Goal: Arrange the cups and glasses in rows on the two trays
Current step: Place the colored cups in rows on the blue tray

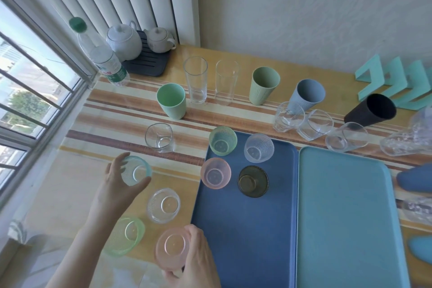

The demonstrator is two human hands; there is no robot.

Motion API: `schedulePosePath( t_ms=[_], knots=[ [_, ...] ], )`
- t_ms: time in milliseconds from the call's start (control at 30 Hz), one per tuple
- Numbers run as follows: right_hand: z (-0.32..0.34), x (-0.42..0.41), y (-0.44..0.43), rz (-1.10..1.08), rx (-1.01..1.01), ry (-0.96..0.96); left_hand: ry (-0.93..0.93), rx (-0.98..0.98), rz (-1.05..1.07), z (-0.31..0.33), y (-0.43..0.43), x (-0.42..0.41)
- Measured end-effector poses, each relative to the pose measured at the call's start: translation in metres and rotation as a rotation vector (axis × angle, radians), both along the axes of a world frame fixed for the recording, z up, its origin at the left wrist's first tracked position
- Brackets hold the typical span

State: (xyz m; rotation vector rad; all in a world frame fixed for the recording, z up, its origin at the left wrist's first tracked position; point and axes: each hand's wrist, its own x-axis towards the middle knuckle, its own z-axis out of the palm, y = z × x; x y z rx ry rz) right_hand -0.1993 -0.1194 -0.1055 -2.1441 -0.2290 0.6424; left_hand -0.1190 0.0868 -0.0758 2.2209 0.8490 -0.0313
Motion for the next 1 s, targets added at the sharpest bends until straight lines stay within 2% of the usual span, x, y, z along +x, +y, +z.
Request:
schedulePosePath(
  t_ms=[67, 167, 300, 433, 533, 667, 1000],
  knots=[
    [0.018, 0.007, -0.015, 0.004, 0.076, 0.045, -0.026, 0.051, -0.046, 0.022, -0.003, -0.002],
    [0.044, 0.019, -0.042, -0.104, 0.178, 0.048, -0.074, 0.076, -0.109, 0.056, -0.018, -0.004],
    [0.039, 0.023, -0.084, -0.262, 0.088, -0.11, -0.156, -0.002, -0.204, 0.078, -0.061, -0.016],
    [0.023, 0.038, -0.113, -0.335, 0.038, -0.171, -0.184, -0.005, -0.357, 0.054, -0.11, -0.033],
    [0.013, 0.045, -0.122, -0.356, 0.041, -0.163, -0.118, -0.028, -0.429, 0.025, -0.141, -0.044],
    [0.002, 0.05, -0.125, -0.376, 0.022, -0.145, -0.005, -0.008, -0.434, -0.003, -0.156, -0.048],
    [-0.008, 0.049, -0.123, -0.388, 0.014, -0.14, 0.031, 0.042, -0.361, -0.025, -0.156, -0.04]
  ],
)
